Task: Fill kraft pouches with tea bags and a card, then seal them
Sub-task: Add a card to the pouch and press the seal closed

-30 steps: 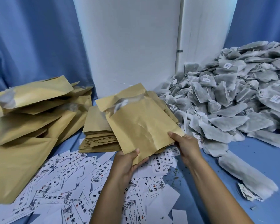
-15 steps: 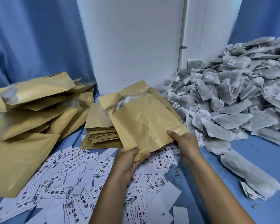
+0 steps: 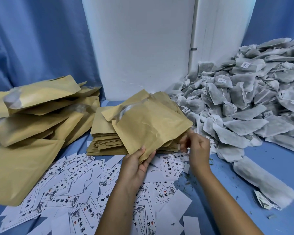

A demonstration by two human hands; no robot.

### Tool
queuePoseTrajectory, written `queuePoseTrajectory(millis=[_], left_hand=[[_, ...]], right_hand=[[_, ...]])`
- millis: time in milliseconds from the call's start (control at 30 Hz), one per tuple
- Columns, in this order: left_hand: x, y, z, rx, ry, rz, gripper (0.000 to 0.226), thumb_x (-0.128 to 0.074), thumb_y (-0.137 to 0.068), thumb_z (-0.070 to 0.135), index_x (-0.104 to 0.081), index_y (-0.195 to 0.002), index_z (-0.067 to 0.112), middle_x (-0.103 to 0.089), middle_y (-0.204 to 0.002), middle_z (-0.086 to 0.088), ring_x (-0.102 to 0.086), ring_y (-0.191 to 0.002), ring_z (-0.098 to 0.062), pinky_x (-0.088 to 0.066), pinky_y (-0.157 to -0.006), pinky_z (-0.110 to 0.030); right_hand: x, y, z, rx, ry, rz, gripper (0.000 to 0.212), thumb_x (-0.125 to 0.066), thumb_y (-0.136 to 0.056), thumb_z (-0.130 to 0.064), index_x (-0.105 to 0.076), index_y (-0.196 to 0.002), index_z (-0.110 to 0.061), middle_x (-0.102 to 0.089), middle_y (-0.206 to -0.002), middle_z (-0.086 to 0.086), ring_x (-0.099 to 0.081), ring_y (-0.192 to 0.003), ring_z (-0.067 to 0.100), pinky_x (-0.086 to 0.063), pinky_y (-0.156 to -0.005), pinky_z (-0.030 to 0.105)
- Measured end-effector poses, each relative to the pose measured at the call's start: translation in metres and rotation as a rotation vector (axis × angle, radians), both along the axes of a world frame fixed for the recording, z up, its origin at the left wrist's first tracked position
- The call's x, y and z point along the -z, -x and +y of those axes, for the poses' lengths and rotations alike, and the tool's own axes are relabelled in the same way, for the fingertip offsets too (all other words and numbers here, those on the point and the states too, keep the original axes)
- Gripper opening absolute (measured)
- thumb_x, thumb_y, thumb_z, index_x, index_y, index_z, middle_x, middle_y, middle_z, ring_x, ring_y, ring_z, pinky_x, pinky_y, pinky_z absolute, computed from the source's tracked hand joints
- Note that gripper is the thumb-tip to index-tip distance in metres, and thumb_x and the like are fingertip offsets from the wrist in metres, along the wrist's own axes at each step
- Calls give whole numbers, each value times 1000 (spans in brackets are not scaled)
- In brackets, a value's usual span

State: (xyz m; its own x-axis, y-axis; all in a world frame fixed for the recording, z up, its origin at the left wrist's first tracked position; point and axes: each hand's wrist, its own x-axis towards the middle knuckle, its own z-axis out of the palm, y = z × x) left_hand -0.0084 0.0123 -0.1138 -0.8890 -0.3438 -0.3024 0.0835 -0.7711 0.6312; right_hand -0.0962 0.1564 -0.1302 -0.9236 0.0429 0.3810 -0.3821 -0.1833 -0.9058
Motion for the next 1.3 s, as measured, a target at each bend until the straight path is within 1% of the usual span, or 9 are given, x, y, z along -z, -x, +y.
queuePoseTrajectory(millis=[100,200,467,600,767,900,1033,1200,1300], left_hand=[[-1,0,0,-19,-19,5,18,-55,-91,-1,-58,-108,-6,-69,-103,-21,-65,-97,-32,-58,-55,-29],[-1,-1,0,7,35,-2,14,-52,-94,4,-59,-103,-4,-72,-89,-18,-70,-81,-29,-58,-54,-29],[5,-1,3,114,377,-166,14,-48,-97,4,-53,-106,-6,-68,-65,-16,-66,-49,-19,-52,-44,-22],[2,-1,0,58,285,-119,15,-50,-95,2,-51,-108,-5,-68,-71,-16,-67,-51,-21,-52,-45,-22],[0,-3,-3,13,199,-63,10,-52,-94,2,-55,-102,-2,-70,-66,-13,-67,-54,-22,-52,-46,-22],[1,-2,-2,74,282,-102,12,-49,-96,4,-54,-105,-3,-69,-67,-15,-65,-50,-18,-52,-45,-21],[3,-2,1,166,420,-164,17,-44,-98,6,-58,-92,-2,-67,-60,-15,-60,-44,-12,-48,-43,-18],[-1,-4,0,121,284,-83,18,-45,-98,7,-57,-98,-7,-68,-63,-18,-62,-48,-14,-50,-45,-18],[-1,-3,-2,124,232,-65,18,-44,-98,5,-54,-101,-9,-68,-67,-21,-63,-48,-16,-51,-46,-19]], right_hand=[[2,-6,1,97,-382,686,30,-47,-86,-13,-68,-66,-6,-65,-65,1,-61,-64,17,-48,-61,30],[4,-11,-8,70,-638,924,26,-48,-80,-9,-73,-76,-5,-70,-77,3,-63,-75,16,-47,-77,27],[19,-11,-24,-58,-1381,579,22,-49,-82,-23,-63,-90,-9,-66,-92,10,-58,-89,30,-42,-83,36],[8,-17,-13,-7,-1027,657,20,-46,-76,-16,-63,-70,-6,-62,-66,8,-55,-63,29,-45,-61,33],[4,-17,-3,150,-667,826,31,-43,-73,-1,-72,-81,-1,-71,-82,6,-66,-77,19,-53,-73,27],[10,-20,-19,-81,-967,707,19,-45,-73,-11,-63,-70,-7,-63,-68,6,-56,-63,25,-44,-59,29],[20,-13,-30,-66,-1446,516,15,-50,-81,-18,-64,-80,-12,-67,-87,9,-57,-86,31,-36,-72,30],[8,-18,-15,151,-770,643,25,-44,-65,1,-67,-68,-7,-66,-74,4,-58,-75,22,-40,-74,29],[1,-8,-7,383,-138,110,23,-45,-74,-1,-58,-72,-20,-56,-79,-3,-50,-76,15,-39,-76,23]])
